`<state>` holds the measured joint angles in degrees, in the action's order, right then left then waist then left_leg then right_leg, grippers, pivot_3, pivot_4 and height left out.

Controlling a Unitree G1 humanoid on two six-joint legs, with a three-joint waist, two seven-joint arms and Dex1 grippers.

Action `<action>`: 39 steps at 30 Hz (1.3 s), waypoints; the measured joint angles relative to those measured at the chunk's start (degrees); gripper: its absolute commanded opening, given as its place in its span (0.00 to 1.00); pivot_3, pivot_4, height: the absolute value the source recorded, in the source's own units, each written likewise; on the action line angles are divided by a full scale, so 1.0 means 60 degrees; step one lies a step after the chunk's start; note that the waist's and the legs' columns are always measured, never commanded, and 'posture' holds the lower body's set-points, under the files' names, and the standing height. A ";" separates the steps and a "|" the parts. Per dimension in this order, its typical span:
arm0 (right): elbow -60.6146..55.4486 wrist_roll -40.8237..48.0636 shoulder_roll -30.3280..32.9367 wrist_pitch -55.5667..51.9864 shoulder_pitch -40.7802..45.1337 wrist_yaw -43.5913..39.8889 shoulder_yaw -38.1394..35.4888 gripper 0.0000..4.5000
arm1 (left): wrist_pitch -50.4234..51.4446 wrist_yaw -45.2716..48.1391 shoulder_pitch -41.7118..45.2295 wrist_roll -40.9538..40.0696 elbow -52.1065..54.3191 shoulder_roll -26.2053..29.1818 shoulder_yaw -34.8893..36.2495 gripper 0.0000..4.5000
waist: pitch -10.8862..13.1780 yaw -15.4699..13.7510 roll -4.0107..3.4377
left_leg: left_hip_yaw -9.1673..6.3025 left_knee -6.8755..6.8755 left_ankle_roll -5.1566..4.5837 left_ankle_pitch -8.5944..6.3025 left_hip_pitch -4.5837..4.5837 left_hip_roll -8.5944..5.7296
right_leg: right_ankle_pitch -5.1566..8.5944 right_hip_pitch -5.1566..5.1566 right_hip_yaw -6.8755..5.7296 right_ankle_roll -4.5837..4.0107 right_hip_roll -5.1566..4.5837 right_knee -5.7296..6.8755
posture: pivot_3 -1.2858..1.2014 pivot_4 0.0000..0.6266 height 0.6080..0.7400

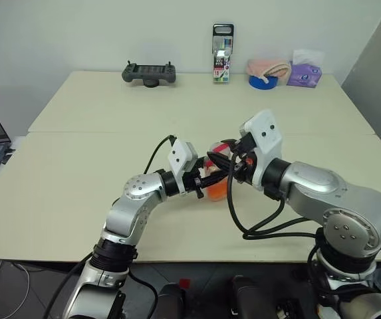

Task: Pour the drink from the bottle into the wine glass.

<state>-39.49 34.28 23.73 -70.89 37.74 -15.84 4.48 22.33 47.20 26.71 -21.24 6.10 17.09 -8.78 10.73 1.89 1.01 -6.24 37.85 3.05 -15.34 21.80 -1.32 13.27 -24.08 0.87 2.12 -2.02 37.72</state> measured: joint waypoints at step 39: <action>0.2604 0.0137 0.2935 0.3120 0.0285 -0.6878 -0.0774 0.95 | 0.0585 0.0594 0.0003 -0.0437 0.0630 0.0795 0.0009 0.38 | 0.0031 -0.0047 0.0003 | 0.0000 0.0003 -0.0010 -0.0010 0.0014 0.0006 | -0.0003 -0.0007 0.0001 0.0000 -0.0008 -0.0010 | 0.52 0.24 1.00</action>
<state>-23.87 35.11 41.34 -52.17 39.45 -57.11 -0.17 25.84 50.76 26.72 -23.86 9.88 21.86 -8.73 10.92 1.61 1.03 -6.24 37.86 3.00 -15.40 21.89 -1.29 13.25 -24.12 0.87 2.12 -2.06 37.67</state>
